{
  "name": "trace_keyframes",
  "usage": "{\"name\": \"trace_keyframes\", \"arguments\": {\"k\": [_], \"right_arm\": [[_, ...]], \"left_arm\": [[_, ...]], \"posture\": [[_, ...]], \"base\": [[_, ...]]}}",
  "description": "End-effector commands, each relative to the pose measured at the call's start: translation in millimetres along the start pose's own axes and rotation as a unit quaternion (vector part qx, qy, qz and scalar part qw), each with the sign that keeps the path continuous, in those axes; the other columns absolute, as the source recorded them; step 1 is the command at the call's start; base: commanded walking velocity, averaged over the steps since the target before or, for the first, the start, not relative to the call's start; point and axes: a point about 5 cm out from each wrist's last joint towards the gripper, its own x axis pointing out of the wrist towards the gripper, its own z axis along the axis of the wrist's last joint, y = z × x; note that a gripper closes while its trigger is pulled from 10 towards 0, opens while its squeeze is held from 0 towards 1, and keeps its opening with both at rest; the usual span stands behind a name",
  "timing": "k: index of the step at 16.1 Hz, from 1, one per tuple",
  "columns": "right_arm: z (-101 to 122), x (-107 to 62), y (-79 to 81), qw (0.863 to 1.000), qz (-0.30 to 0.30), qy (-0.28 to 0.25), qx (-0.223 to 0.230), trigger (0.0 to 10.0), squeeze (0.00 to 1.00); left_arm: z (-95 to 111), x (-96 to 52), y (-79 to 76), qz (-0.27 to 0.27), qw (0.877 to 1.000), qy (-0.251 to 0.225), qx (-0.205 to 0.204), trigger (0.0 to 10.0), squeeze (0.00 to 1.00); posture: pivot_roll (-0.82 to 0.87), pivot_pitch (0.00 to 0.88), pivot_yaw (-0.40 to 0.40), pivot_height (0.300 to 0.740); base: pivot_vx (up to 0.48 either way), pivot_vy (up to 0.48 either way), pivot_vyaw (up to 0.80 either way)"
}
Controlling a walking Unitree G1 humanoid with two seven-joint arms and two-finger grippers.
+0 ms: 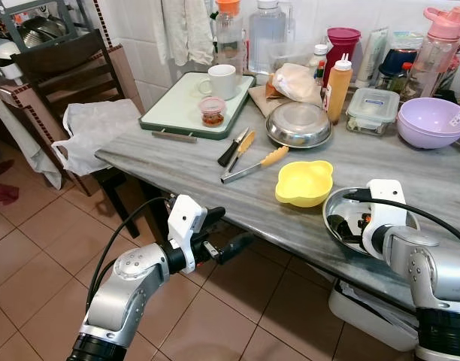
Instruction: Setting the table
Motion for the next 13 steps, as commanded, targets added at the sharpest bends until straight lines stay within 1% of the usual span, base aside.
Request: {"name": "trace_keyframes", "arguments": {"k": [1, 4, 7, 9, 10, 11, 12, 13], "right_arm": [[7, -2.2, 1.8, 1.000, 0.001, -0.016, 0.001, 10.0, 0.00], [13, -8.6, -0.2, 0.998, -0.020, -0.057, -0.037, 10.0, 0.00], [17, -14.0, -1.9, 0.993, -0.044, -0.098, -0.044, 10.0, 0.00], [23, -20.7, -1.8, 0.983, -0.076, -0.158, -0.055, 10.0, 0.00], [31, -27.5, 7.3, 0.968, -0.086, -0.219, -0.082, 10.0, 0.00], [33, -29.5, 10.8, 0.964, -0.087, -0.236, -0.090, 10.0, 0.00], [36, -32.6, 19.9, 0.956, -0.079, -0.267, -0.095, 10.0, 0.00], [37, -33.2, 24.1, 0.952, -0.077, -0.277, -0.107, 10.0, 0.00]], "left_arm": [[5, -1.2, 1.4, -0.004, 1.000, -0.001, 0.011, 10.0, 0.00], [7, -1.2, 2.9, -0.002, 1.000, -0.002, 0.013, 10.0, 0.00], [9, -1.9, 5.0, 0.001, 1.000, -0.006, 0.013, 10.0, 0.00], [11, -3.3, 6.0, 0.003, 1.000, -0.012, 0.010, 10.0, 0.00], [15, -5.5, 10.3, 0.026, 0.999, -0.029, 0.004, 10.0, 0.00], [16, -6.3, 12.8, 0.040, 0.999, -0.035, 0.004, 10.0, 0.00], [21, -9.1, 20.8, 0.086, 0.995, -0.056, 0.005, 10.0, 0.00], [23, -11.1, 26.2, 0.117, 0.991, -0.065, 0.009, 10.0, 0.00]], "posture": [[-0.14, 0.000, 0.062, 0.740], [-0.14, 0.000, 0.067, 0.740], [-0.14, 0.000, 0.069, 0.740], [-0.14, 0.000, 0.069, 0.740], [-0.13, 0.000, 0.070, 0.740], [-0.13, 0.000, 0.068, 0.740], [-0.12, 0.000, 0.066, 0.740], [-0.12, 0.000, 0.062, 0.740]], "base": [[0.000, 0.000, 0.00], [0.000, 0.000, 0.00], [0.000, 0.000, 0.00], [0.000, 0.000, 0.00], [0.000, 0.000, 0.00], [0.000, 0.000, 0.00], [0.000, 0.000, 0.00], [0.000, 0.000, 0.00]]}}
